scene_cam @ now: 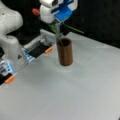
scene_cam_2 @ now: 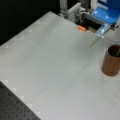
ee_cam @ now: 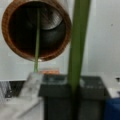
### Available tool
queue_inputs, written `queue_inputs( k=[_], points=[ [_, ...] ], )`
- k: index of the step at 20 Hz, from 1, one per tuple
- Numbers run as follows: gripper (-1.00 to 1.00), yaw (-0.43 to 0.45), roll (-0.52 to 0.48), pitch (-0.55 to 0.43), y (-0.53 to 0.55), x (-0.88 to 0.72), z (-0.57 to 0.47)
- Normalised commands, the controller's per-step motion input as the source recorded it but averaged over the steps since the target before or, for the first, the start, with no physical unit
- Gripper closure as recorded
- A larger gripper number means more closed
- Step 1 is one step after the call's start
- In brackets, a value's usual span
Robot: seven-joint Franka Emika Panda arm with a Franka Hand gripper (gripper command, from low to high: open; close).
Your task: Flower insertion into a vase
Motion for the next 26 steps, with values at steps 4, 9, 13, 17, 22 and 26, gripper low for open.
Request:
queue_inputs(
  k=[4,9,13,17,22,26],
  points=[
    [1.0,-0.088,0.122,-0.194,0.14,-0.33,-0.2],
    [1.0,-0.096,0.096,-0.197,0.26,-0.41,-0.19],
    [1.0,-0.11,0.061,-0.196,0.35,-0.56,-0.19],
    [1.0,-0.129,0.05,-0.192,0.31,-0.68,-0.14],
    [1.0,-0.116,0.08,-0.196,0.14,-0.65,-0.13],
    [1.0,-0.08,0.136,-0.198,-0.1,-0.52,-0.21]
  ],
)
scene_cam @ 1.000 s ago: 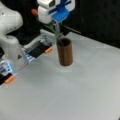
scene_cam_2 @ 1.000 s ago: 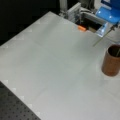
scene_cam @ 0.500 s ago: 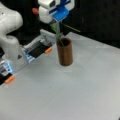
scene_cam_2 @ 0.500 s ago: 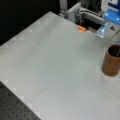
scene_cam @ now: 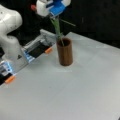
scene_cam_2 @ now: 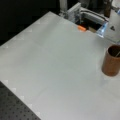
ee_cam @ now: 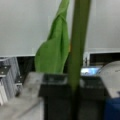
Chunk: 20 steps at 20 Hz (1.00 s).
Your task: Flower insertion into a vase
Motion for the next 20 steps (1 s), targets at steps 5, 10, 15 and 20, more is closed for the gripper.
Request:
queue_inputs(
  k=[5,10,15,20],
  points=[
    [1.0,-0.059,0.188,-0.162,-0.18,-0.42,-0.17],
    [1.0,-0.008,0.225,-0.115,-0.19,-0.3,-0.13],
    [1.0,0.029,0.246,0.031,-0.08,-0.16,-0.04],
    [1.0,0.064,0.27,0.191,-0.01,0.01,0.03]
  ],
)
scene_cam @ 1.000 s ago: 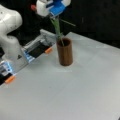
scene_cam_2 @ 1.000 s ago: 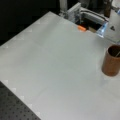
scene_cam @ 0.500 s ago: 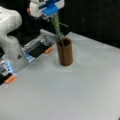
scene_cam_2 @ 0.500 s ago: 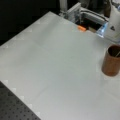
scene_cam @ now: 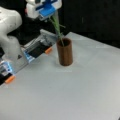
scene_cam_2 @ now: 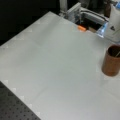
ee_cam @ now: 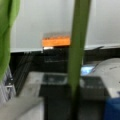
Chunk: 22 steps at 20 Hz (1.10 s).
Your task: Flower insertion into a vase
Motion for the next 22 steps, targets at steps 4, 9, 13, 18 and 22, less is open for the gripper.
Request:
queue_inputs(
  k=[4,9,13,18,22],
  points=[
    [1.0,0.129,0.265,0.501,0.0,0.14,0.11],
    [1.0,0.121,0.181,0.618,0.02,0.34,0.14],
    [1.0,0.115,0.059,0.597,0.13,0.44,0.12],
    [1.0,0.132,-0.046,0.547,0.19,0.39,0.15],
    [1.0,0.14,-0.124,0.524,0.15,0.29,0.12]
  ],
)
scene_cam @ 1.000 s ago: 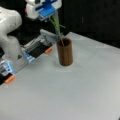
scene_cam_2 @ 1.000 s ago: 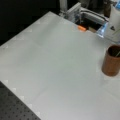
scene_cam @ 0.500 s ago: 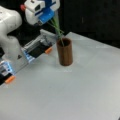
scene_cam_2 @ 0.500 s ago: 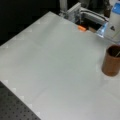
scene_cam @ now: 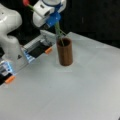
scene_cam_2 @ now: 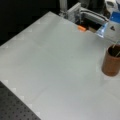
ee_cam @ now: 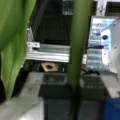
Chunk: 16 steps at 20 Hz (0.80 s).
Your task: Flower insertion into a vase
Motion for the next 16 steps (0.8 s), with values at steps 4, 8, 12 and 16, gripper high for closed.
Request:
queue_inputs(
  k=[4,8,12,16],
  points=[
    [1.0,0.114,-0.151,0.437,0.06,0.23,0.08],
    [1.0,0.104,-0.164,0.326,-0.01,0.18,0.04],
    [1.0,0.068,-0.16,0.306,-0.05,0.15,0.03],
    [1.0,-0.008,-0.175,0.387,-0.04,0.19,0.02]
  ],
)
